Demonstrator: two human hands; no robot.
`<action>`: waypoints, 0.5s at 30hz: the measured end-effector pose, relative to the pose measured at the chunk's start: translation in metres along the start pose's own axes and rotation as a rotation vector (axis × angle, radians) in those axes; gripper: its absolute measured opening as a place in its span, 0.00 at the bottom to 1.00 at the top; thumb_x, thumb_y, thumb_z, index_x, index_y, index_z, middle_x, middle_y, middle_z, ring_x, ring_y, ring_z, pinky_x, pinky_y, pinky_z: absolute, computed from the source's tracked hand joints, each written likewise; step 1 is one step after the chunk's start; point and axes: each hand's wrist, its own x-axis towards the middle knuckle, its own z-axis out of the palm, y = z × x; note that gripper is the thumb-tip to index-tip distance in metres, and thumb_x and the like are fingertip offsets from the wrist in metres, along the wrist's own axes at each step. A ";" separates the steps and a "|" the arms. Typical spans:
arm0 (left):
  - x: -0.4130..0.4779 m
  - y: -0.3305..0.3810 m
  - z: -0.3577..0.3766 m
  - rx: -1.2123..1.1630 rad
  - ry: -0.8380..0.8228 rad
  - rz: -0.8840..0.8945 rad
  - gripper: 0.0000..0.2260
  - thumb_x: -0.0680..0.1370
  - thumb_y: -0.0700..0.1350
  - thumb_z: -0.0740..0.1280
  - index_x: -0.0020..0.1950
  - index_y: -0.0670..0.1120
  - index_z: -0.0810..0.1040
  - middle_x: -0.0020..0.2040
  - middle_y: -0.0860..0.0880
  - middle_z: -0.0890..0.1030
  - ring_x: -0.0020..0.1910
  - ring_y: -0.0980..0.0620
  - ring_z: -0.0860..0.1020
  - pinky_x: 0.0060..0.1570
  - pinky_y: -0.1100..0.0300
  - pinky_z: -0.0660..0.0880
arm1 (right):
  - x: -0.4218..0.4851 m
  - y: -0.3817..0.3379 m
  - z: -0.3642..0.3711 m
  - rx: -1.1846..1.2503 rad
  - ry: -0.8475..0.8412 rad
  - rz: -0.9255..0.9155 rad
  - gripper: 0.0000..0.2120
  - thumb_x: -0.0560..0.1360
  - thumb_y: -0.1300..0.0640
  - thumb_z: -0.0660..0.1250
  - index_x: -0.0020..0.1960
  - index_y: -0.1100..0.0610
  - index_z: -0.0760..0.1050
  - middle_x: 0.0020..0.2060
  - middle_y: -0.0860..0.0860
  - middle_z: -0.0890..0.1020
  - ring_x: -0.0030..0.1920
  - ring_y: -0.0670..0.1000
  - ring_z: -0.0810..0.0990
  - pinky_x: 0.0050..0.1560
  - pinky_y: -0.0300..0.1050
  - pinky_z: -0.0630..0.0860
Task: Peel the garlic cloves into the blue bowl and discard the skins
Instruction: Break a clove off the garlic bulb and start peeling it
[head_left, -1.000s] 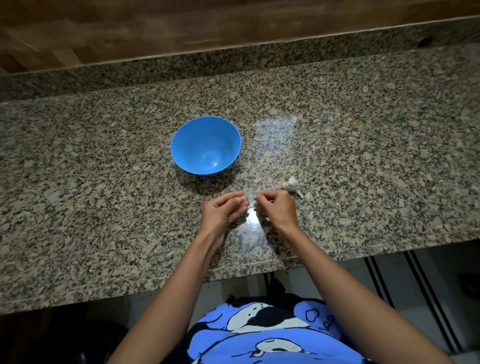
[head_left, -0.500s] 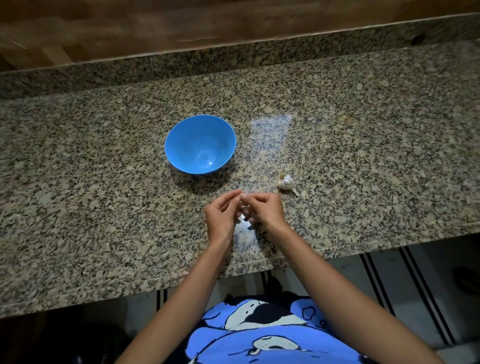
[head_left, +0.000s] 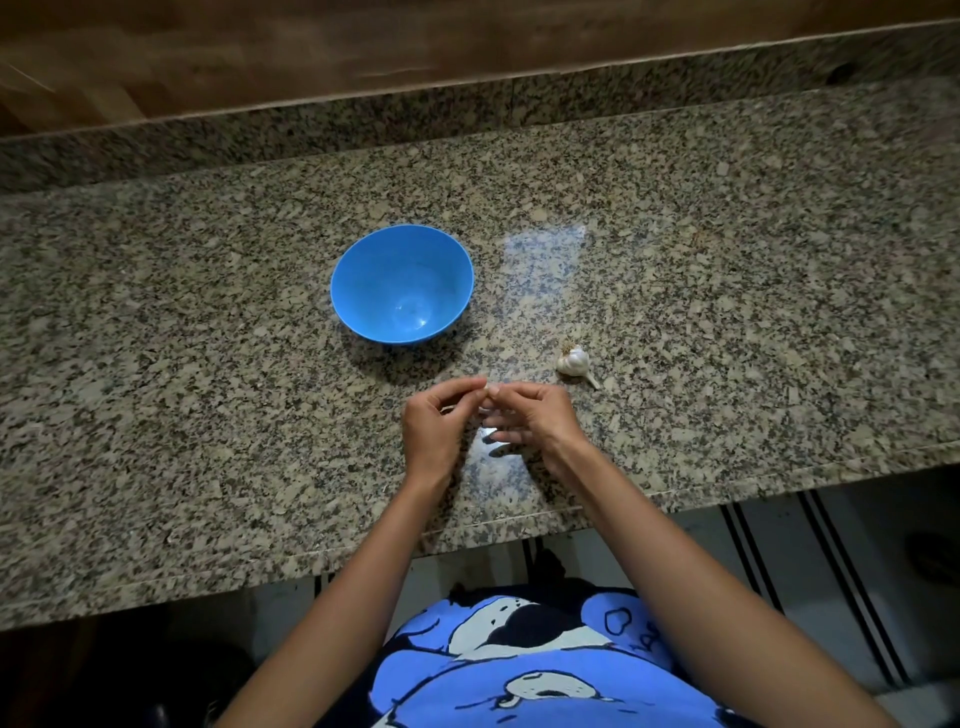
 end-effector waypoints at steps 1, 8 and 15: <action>0.000 0.000 0.000 0.012 -0.006 0.014 0.08 0.73 0.35 0.71 0.51 0.41 0.83 0.44 0.51 0.83 0.41 0.63 0.81 0.43 0.70 0.76 | 0.001 0.000 -0.001 0.002 -0.005 0.004 0.10 0.74 0.62 0.67 0.52 0.68 0.78 0.36 0.55 0.82 0.30 0.48 0.81 0.31 0.40 0.80; 0.002 -0.005 -0.006 0.190 -0.059 0.125 0.07 0.72 0.37 0.72 0.49 0.44 0.84 0.45 0.51 0.84 0.45 0.58 0.81 0.46 0.67 0.78 | 0.003 -0.004 -0.008 -0.083 -0.062 0.004 0.06 0.75 0.64 0.66 0.48 0.66 0.79 0.37 0.57 0.82 0.35 0.51 0.80 0.38 0.44 0.80; 0.002 -0.001 -0.006 0.135 -0.058 0.113 0.08 0.72 0.37 0.72 0.50 0.45 0.83 0.44 0.52 0.84 0.41 0.62 0.81 0.42 0.70 0.76 | 0.008 -0.007 -0.004 -0.162 -0.028 -0.045 0.06 0.75 0.66 0.65 0.46 0.68 0.79 0.35 0.57 0.81 0.30 0.48 0.79 0.33 0.40 0.79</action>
